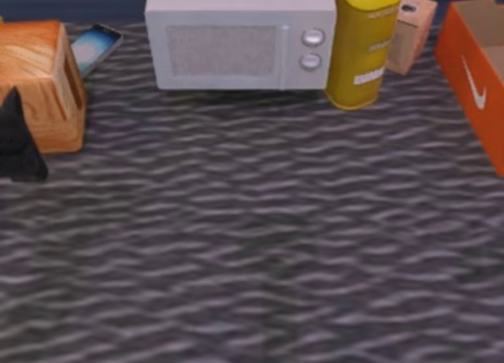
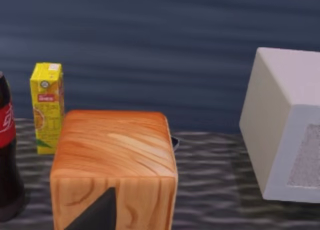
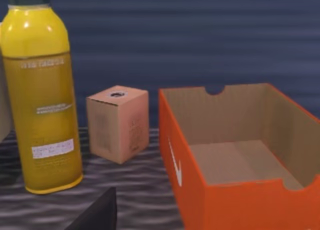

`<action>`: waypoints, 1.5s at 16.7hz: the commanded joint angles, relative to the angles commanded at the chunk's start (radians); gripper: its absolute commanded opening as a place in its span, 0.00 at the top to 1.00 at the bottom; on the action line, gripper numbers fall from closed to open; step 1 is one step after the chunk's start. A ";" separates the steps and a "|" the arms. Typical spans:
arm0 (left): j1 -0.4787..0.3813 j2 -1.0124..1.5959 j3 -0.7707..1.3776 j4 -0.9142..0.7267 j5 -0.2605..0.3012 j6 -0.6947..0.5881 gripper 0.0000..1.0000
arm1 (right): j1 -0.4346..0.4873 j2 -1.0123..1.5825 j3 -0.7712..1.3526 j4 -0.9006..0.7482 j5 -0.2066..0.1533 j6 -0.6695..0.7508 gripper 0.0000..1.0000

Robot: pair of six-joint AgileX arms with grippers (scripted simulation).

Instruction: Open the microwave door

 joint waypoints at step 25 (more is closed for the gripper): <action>-0.534 1.487 1.059 -0.013 -0.480 -0.283 0.00 | 0.000 0.000 0.000 0.000 0.000 0.000 0.00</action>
